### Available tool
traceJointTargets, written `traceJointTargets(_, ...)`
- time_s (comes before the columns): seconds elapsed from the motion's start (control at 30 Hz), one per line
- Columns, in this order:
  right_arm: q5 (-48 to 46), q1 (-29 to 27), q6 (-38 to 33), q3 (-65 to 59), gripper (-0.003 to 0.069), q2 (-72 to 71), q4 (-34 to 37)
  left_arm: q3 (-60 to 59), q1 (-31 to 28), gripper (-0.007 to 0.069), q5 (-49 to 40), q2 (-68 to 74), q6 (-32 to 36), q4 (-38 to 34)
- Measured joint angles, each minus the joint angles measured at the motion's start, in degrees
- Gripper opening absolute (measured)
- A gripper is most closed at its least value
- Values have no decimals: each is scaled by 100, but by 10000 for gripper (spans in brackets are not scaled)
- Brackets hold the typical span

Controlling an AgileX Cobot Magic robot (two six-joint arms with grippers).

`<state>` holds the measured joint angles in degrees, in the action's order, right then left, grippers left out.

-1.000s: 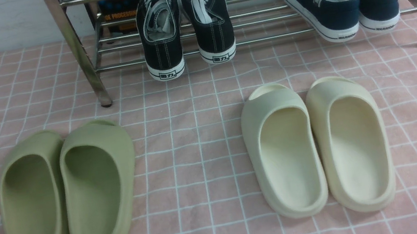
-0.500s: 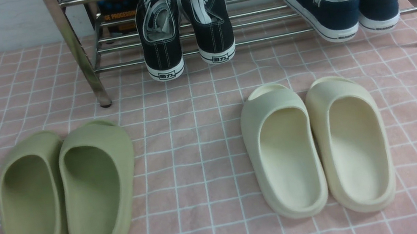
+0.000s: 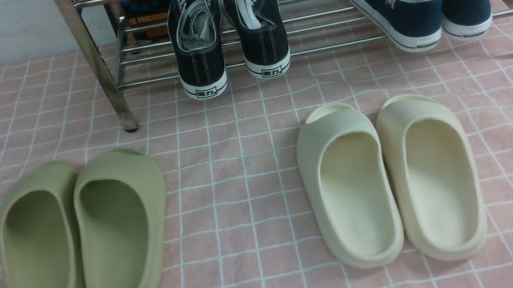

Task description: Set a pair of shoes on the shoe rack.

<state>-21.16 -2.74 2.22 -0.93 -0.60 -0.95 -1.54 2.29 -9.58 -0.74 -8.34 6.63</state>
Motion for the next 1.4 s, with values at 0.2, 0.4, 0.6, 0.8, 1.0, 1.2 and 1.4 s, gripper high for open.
traceJointTargets(0.2, 0, 0, 0, 0, 240, 0, 0, 18, 0, 40, -1143, 0, 538, -729)
traceJointTargets(0.4, 0, 0, 0, 0, 240, 0, 0, 19, 0, 40, -1168, 0, 760, -789)
traceJointTargets(0.6, 0, 0, 0, 0, 240, 0, 0, 23, 0, 40, -1173, 0, 760, -794)
traceJointTargets(0.8, 0, 0, 0, 0, 240, 0, 0, 30, 0, 41, -1191, 0, 760, -794)
traceJointTargets(1.0, 0, 0, 0, 0, 240, 0, 0, 30, 0, 42, -1191, 0, 760, -794)
traceJointTargets(1.2, 0, 0, 0, 0, 240, 0, 0, 30, 0, 52, -1191, 0, 760, -794)
traceJointTargets(1.4, 0, 0, 0, 0, 240, 0, 0, 30, 0, 55, -1191, 0, 760, -794)
